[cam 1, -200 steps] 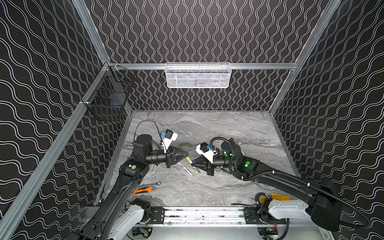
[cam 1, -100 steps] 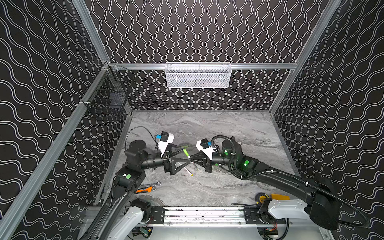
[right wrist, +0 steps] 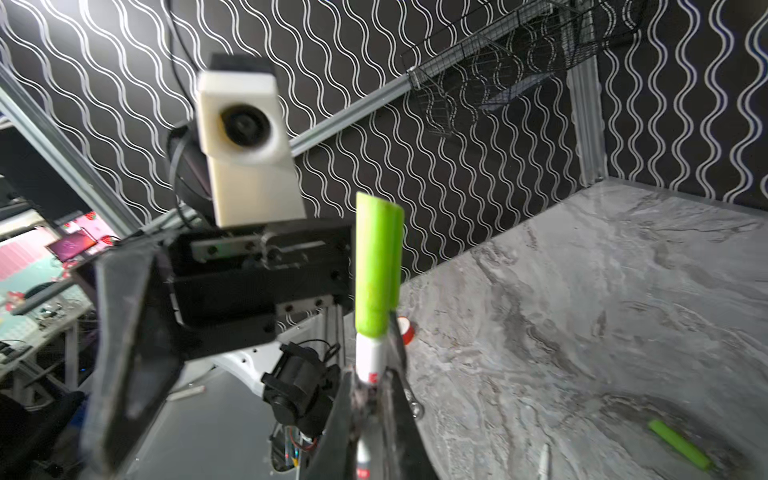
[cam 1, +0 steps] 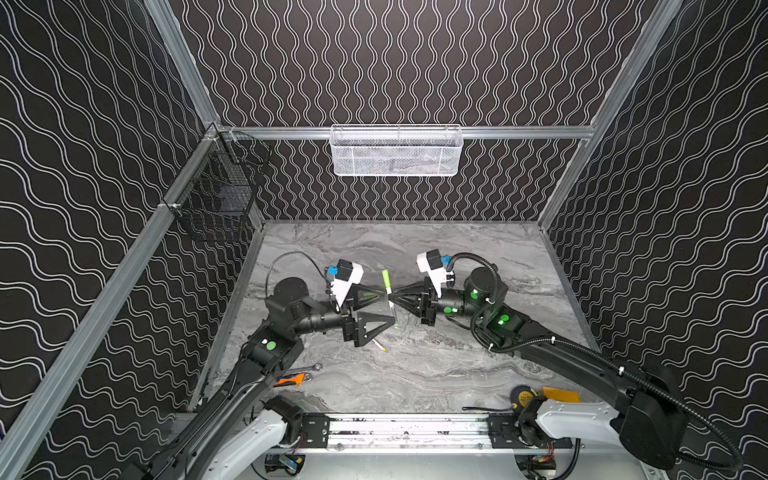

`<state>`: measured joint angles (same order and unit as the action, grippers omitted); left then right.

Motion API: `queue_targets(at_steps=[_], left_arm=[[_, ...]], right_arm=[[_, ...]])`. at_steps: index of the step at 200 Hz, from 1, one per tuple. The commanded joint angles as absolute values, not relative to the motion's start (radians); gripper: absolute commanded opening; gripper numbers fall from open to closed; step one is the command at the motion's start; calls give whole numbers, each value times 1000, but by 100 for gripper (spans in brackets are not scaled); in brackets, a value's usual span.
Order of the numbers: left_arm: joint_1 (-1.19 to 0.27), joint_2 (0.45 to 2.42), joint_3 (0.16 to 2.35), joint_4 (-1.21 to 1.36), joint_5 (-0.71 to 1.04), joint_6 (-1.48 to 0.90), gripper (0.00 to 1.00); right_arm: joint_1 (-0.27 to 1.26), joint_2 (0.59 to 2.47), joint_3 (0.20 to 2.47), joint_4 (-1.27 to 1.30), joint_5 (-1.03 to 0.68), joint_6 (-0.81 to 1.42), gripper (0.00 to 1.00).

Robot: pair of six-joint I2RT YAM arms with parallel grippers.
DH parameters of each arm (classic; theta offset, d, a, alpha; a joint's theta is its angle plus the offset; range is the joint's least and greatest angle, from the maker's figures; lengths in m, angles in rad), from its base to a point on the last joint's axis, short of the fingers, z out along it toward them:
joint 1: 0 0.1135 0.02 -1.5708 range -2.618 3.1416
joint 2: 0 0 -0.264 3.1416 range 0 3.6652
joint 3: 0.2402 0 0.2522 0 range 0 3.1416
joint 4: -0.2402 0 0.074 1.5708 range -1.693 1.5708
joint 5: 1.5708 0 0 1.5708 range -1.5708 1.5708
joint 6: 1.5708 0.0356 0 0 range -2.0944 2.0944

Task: Insert the pens into the pen caps
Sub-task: 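Press the green cap onto the pen with both grippers holding it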

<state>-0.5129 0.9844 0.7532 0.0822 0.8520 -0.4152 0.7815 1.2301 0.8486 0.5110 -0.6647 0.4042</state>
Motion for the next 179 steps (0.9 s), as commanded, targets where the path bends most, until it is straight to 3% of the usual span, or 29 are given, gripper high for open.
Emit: queue_targets(at_steps=[1,15,49,71,109,127,138,160,179], left_arm=[[-536,1007,737,205,840,-442,92],[-542,1022,721,272,859,-471,85],[-552,1053,697,413,920,-527,49],[-555,1059,683,479,953,-557,37],[-560,1071,680,506,975,-570,24],[-561,1072,678,516,982,-572,12],[-562,1071,680,493,976,-556,0],[-562,1060,694,404,934,-507,0],[-563,1056,713,295,885,-455,0]], right_arm=[[777,1200,826,668,-732,514,7],[776,1183,814,704,-743,532,7],[776,1170,804,741,-756,565,7],[776,1174,790,788,-764,589,7],[776,1187,781,836,-783,609,8],[777,1193,776,843,-786,612,8],[776,1194,773,844,-787,613,9],[776,1190,774,819,-782,605,12],[775,1178,792,730,-766,570,29]])
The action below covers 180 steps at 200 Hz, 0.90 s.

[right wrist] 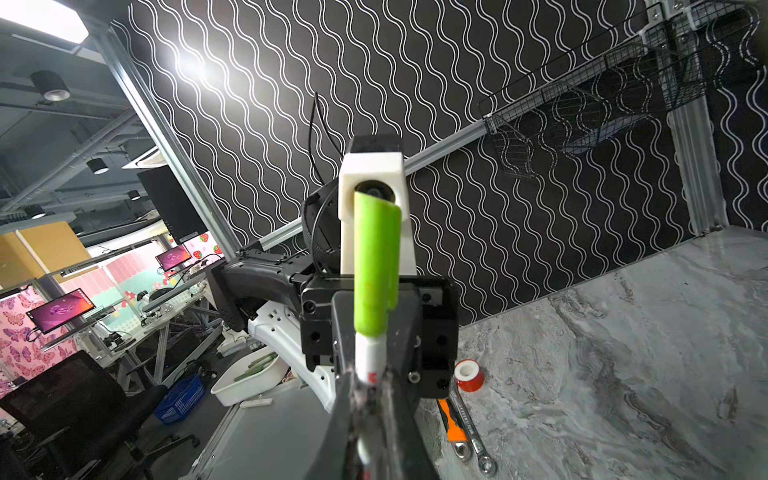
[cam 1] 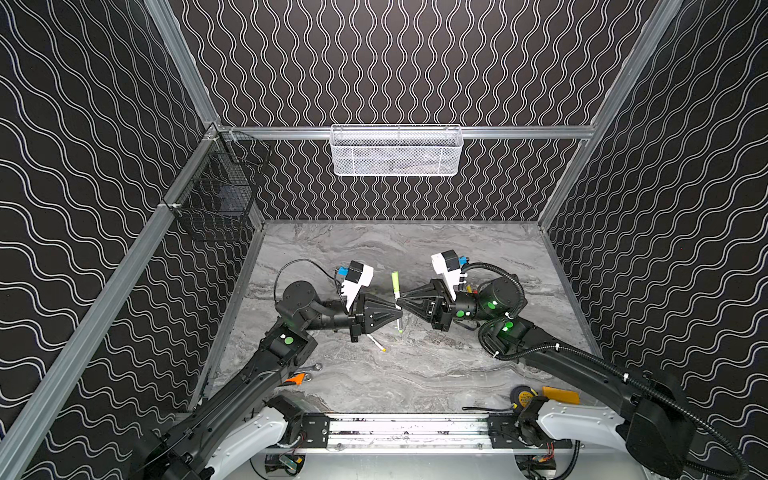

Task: Insert the pens into the pen caps
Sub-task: 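Press the green cap onto the pen with both grippers holding it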

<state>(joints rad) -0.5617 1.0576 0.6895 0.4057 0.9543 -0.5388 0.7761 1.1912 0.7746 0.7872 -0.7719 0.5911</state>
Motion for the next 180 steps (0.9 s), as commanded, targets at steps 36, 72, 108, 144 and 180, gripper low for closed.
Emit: queue_targets(at_steps=[36,72,108,144,180], left_arm=[[-561,1075,754,130,843,-383,0],[-590,1077,749,100,823,-358,0],[-616,1082,771,17,765,-304,0],[-624,1086,775,-7,707,-287,0],[-625,1091,779,-26,653,-276,0]], right_arm=[[755,1129,831,553,-706,484,59],[723,1129,907,422,-698,410,65],[713,1188,1063,204,-595,334,64],[713,1248,1167,53,-536,301,59],[716,1252,1168,40,-519,311,53]])
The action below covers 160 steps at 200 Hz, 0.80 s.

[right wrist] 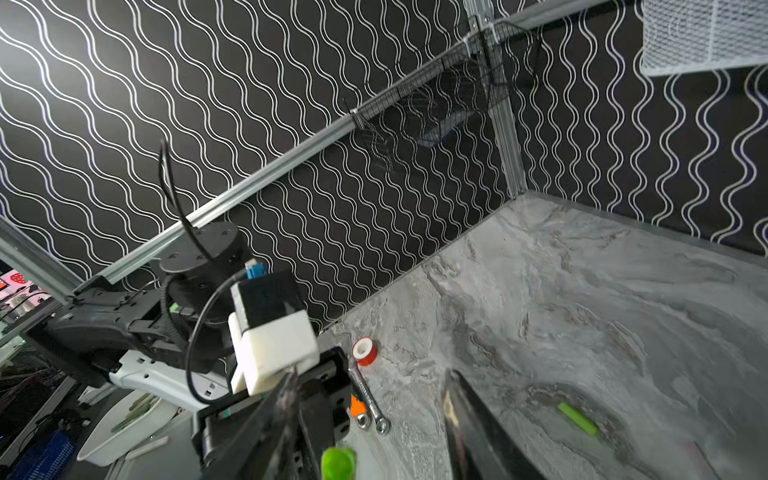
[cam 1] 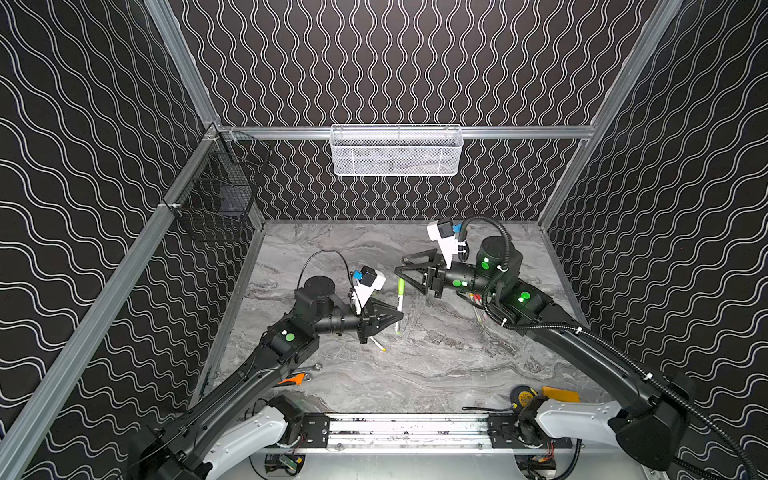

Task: Insert the pens into the pen caps
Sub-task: 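Press the green cap onto the pen with both grippers holding it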

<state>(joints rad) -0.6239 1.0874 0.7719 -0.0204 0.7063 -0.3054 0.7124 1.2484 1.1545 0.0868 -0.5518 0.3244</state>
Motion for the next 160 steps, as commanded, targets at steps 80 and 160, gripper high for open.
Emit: queue_targets(at_steps=[80,160], left_arm=[[-625,1079,775,-45,606,-270,0],[-625,1065,776,-44,574,-261,0]], right_arm=[[756,1280,1167,40,-508,311,46],[767,1311,1199,-22,-519,327,8]])
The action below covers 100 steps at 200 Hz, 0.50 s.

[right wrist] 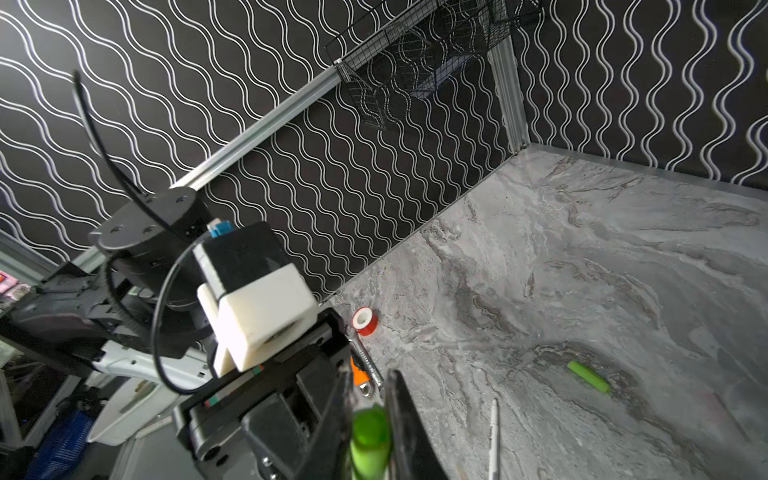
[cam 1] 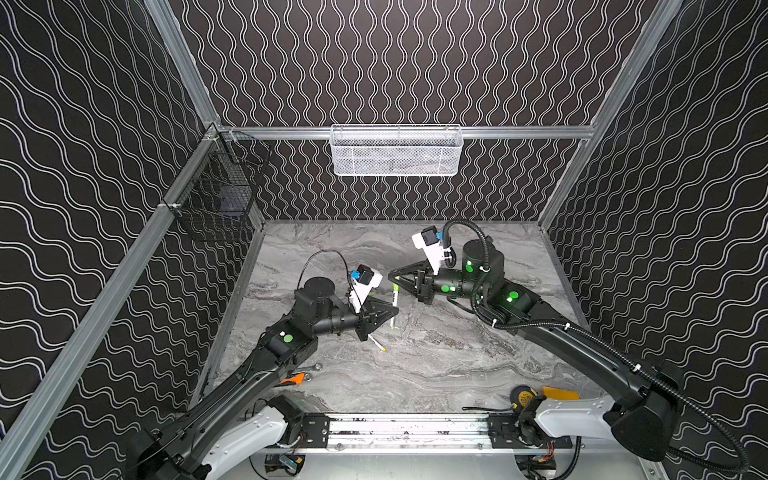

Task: Insert the pens into the pen caps
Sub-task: 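Press the green cap onto the pen with both grippers holding it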

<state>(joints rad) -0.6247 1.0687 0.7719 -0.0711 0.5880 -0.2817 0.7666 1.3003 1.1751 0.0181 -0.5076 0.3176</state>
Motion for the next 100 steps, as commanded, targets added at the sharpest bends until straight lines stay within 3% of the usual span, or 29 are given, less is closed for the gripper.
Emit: queue_targets(at_steps=[1,35,100], left_arm=[[-625,1065,775,-44,574,-261,0],[-624,1045,773,0,589,-258,0],[-626,993,758,118,607,-261,0]], right_arm=[[767,1312,1200,-25,-520,327,8],[768,1315,1202,-54,-572,339,0],[768,1284,1134,-8,-780,374,0]])
